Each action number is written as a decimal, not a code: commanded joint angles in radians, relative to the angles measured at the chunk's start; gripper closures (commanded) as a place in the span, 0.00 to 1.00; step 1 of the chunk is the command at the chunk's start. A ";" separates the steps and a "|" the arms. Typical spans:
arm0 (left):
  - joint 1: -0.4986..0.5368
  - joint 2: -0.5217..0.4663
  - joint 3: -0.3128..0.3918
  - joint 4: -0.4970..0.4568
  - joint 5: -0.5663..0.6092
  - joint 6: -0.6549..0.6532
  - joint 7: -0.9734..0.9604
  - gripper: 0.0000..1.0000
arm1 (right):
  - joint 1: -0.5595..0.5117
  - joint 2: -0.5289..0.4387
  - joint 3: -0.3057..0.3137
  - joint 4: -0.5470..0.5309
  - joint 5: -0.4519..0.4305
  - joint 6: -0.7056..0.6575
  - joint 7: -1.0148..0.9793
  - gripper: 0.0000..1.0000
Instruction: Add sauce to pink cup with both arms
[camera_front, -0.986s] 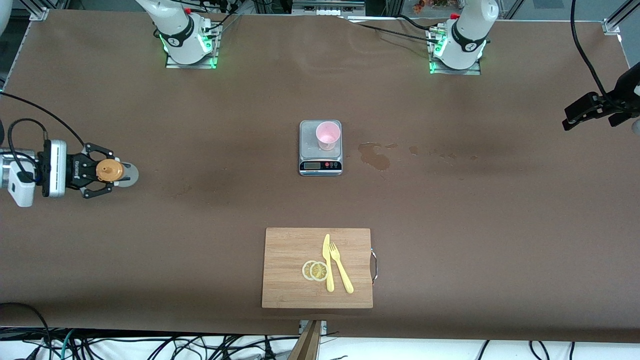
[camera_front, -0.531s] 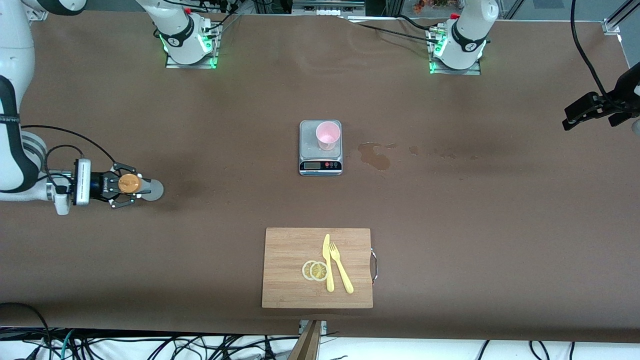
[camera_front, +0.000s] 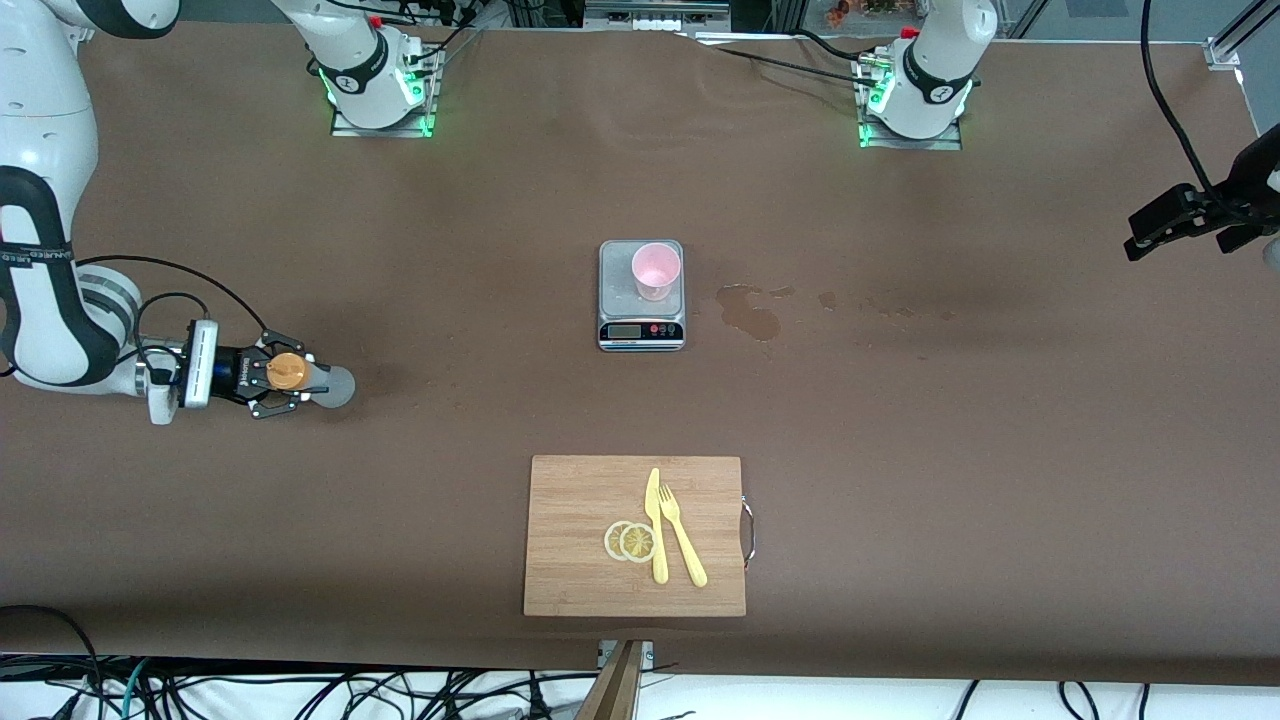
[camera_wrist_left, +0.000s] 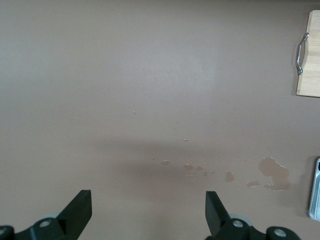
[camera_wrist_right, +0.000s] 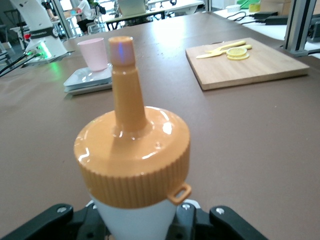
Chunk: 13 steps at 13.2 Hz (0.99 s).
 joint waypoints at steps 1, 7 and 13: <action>0.005 0.007 -0.003 0.024 0.004 -0.021 0.022 0.00 | 0.002 -0.016 0.012 -0.031 0.035 0.020 -0.030 1.00; 0.003 0.007 -0.003 0.024 0.004 -0.021 0.017 0.00 | -0.004 -0.042 0.007 -0.025 0.025 0.007 -0.033 0.00; 0.003 0.007 -0.003 0.024 0.004 -0.021 0.022 0.00 | -0.036 -0.192 -0.031 -0.029 -0.148 0.005 -0.004 0.00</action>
